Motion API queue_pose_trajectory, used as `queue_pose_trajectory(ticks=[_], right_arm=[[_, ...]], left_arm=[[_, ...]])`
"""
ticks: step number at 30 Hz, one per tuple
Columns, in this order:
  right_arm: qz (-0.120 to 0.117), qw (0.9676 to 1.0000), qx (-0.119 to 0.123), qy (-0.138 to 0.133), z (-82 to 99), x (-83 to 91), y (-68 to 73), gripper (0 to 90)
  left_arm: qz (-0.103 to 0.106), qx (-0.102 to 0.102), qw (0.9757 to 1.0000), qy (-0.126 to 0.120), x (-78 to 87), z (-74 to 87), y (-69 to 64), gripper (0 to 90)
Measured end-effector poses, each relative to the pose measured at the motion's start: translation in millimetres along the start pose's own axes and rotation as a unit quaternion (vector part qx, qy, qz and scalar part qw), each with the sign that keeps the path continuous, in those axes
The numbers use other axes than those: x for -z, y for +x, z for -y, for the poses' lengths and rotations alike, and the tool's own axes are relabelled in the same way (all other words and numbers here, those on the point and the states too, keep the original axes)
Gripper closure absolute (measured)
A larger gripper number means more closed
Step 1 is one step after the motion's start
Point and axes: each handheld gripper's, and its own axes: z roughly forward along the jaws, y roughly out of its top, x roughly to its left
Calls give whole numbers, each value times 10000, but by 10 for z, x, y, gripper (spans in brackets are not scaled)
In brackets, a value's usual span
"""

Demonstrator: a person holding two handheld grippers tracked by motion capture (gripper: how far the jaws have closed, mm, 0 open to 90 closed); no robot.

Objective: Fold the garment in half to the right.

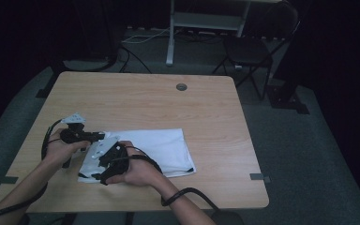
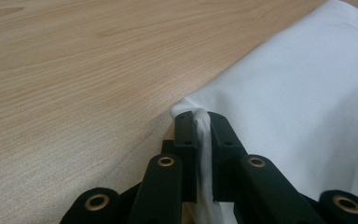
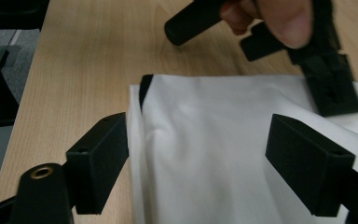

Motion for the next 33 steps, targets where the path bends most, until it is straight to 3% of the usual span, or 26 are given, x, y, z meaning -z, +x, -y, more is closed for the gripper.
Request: queue_pose_trajectory(ticks=[12, 21, 23, 33], right_arm=[[-226, 9993, 204, 211, -107, -284, 103, 282], [-296, 9985, 318, 329, -134, -371, 142, 321], [-342, 9977, 433, 386, -134, -396, 138, 342], [-390, 9975, 402, 438, -152, -455, 134, 379]], left_arm=[[-3, -9, 10000, 28, 3, -12, 12, 831], [-2, -14, 10000, 50, 3, -15, 10, 829], [3, -7, 10000, 42, 4, -13, 8, 827], [5, -31, 10000, 57, 10, -18, 3, 825]])
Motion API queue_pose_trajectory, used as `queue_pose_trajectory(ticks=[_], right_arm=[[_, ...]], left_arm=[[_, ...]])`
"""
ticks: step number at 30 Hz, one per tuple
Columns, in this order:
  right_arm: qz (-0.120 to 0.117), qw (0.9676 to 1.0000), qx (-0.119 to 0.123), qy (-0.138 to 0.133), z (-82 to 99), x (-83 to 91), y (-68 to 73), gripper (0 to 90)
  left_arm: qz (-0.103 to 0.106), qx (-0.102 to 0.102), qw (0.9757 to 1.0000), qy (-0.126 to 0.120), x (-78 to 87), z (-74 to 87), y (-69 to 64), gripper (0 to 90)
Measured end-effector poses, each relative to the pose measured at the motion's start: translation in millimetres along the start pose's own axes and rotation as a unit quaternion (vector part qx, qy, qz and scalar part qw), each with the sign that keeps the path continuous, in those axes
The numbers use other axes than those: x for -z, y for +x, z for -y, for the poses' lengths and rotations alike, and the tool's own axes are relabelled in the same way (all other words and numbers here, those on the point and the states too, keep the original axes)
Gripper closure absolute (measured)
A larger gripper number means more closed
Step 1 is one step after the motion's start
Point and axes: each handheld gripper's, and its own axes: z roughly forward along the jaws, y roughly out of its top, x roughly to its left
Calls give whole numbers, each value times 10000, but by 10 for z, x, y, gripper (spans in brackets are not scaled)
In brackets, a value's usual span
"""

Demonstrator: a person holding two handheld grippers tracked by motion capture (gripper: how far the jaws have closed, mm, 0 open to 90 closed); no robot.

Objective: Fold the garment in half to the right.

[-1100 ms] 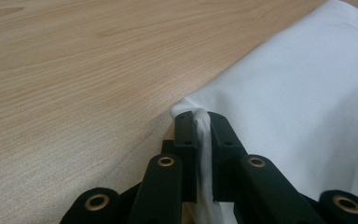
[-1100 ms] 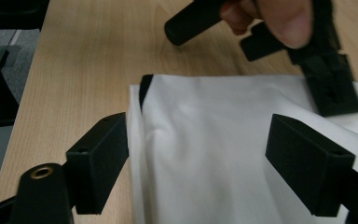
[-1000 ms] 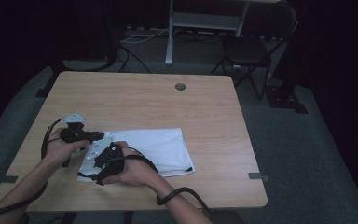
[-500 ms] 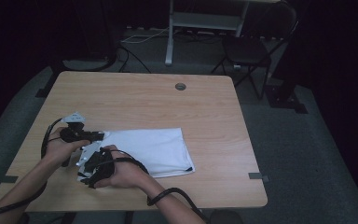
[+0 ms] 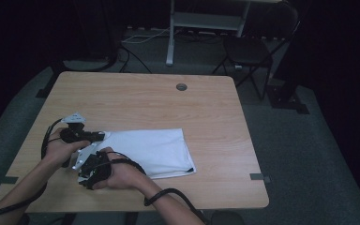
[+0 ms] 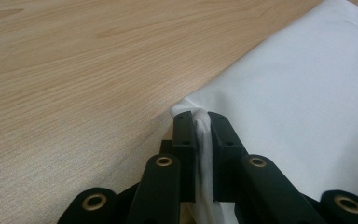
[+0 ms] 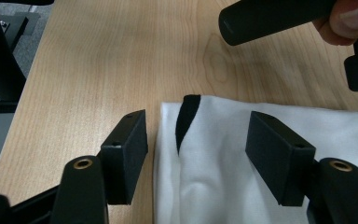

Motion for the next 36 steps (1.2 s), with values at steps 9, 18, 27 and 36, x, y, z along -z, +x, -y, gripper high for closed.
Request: queue_pose_trajectory(ticks=[9, 18, 27, 36], right_arm=[[-69, 9999, -143, -23, 17, -36, -34, 496], [51, 9992, -372, -98, 33, -35, -55, 689], [277, 9987, -407, -119, 29, -38, -12, 784], [195, 9973, -578, -401, 29, 18, -15, 785]], left_arm=[[14, -22, 10000, 12, -3, 0, -1, 825], [44, -45, 10000, 6, 1, -1, -10, 824], [44, -59, 10000, 18, 11, -1, -11, 834], [34, -68, 10000, -26, 65, -50, 3, 836]])
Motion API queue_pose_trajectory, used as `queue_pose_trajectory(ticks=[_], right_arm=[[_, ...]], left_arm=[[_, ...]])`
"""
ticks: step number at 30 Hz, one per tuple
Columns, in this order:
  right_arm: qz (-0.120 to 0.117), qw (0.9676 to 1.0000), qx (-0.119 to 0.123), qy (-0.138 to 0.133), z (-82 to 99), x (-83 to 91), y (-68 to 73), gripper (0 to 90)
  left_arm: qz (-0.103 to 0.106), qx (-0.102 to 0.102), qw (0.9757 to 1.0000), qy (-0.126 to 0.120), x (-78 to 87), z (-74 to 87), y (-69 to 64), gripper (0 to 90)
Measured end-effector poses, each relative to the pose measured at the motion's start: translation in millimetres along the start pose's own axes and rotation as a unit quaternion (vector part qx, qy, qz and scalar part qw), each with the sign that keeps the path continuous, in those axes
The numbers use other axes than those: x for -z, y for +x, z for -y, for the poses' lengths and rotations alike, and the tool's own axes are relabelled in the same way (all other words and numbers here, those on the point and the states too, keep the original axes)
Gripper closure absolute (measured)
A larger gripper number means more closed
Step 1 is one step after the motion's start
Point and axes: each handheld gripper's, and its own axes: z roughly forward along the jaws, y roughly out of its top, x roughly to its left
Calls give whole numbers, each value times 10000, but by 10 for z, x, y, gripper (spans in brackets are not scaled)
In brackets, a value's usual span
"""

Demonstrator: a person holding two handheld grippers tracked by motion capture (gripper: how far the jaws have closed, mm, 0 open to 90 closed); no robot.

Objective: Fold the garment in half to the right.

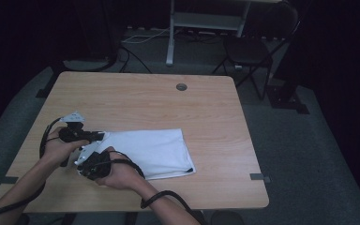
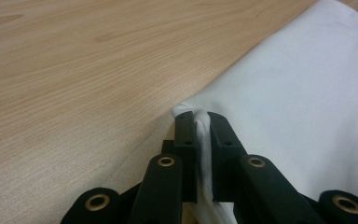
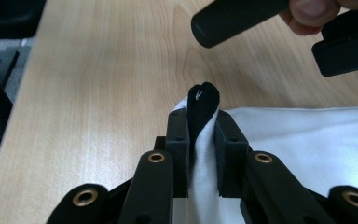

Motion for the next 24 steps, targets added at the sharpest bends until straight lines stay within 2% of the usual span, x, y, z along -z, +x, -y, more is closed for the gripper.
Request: queue_pose_trajectory(ticks=[11, 15, 24], right_arm=[[-1, 9986, -129, -504, -73, 185, -38, 784], [11, 9978, -114, -646, -108, 237, -48, 784], [12, 9955, -246, -920, -170, 344, -88, 784]], left_arm=[[-47, -38, 9999, -125, 113, -151, -13, 836], [-71, -68, 9998, -162, 154, -197, -15, 836], [-124, -104, 9996, -238, 236, -309, -19, 836]])
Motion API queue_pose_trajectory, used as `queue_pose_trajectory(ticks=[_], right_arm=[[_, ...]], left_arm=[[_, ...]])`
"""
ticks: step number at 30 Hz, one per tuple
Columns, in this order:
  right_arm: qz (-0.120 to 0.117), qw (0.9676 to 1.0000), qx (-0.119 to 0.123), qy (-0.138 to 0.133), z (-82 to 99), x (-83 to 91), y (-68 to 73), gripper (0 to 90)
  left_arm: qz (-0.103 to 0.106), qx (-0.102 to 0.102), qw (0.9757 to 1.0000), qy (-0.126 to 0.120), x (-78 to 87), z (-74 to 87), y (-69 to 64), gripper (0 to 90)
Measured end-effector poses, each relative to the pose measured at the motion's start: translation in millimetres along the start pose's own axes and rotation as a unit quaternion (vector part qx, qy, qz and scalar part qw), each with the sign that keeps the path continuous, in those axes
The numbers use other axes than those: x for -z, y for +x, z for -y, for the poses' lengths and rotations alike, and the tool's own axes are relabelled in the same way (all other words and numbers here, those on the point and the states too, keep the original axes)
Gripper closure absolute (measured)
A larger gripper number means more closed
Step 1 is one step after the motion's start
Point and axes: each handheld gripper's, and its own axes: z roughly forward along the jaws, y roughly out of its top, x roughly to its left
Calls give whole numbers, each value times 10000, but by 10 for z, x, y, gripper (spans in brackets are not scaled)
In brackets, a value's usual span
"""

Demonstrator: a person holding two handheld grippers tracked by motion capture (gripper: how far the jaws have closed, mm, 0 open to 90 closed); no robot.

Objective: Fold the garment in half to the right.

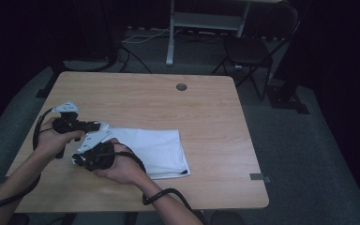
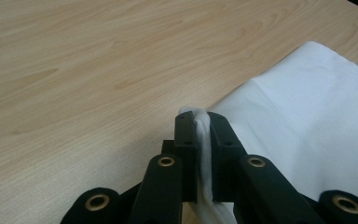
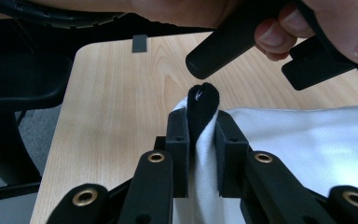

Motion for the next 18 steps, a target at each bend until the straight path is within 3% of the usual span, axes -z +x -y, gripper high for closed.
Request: queue_pose_trajectory(ticks=[18], right_arm=[[69, 9993, 104, -346, -212, 127, -37, 784]], left_arm=[[-124, -68, 9998, -161, 161, -168, 14, 836]])
